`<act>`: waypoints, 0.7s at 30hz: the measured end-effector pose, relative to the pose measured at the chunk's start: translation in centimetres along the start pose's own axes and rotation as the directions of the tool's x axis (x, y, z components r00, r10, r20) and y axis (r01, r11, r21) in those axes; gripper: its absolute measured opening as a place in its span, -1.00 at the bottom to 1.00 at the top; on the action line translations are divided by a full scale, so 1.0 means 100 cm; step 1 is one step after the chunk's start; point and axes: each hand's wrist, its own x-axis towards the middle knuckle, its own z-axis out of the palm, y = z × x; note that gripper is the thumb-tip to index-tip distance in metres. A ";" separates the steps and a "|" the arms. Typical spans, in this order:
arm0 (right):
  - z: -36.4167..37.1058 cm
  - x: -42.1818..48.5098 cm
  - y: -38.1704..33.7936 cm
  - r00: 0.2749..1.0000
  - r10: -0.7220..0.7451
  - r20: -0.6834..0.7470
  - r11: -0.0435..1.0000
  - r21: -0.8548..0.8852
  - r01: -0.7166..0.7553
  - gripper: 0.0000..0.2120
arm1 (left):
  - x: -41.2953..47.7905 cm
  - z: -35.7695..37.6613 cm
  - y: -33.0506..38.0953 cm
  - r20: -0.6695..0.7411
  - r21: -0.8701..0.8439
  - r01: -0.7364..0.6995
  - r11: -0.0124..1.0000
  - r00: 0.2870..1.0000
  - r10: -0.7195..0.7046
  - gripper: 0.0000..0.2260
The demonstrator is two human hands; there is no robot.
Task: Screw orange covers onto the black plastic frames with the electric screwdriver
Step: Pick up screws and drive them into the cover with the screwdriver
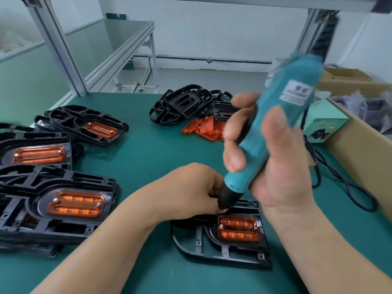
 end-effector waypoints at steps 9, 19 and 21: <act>-0.072 0.010 -0.013 0.873 -0.009 -0.488 0.992 0.103 0.068 -0.65 | -0.005 -0.006 -0.006 -0.060 0.184 -0.044 0.982 0.997 0.056 -0.47; -0.124 0.014 -0.009 0.752 -0.007 -0.659 0.990 0.103 0.100 -0.72 | -0.016 0.021 0.009 0.073 0.401 -0.151 0.904 0.988 0.133 -0.06; -0.124 0.013 -0.007 0.774 -0.014 -0.633 0.990 0.098 0.098 -0.72 | -0.017 0.017 0.012 0.054 0.377 -0.143 0.915 0.990 0.132 -0.21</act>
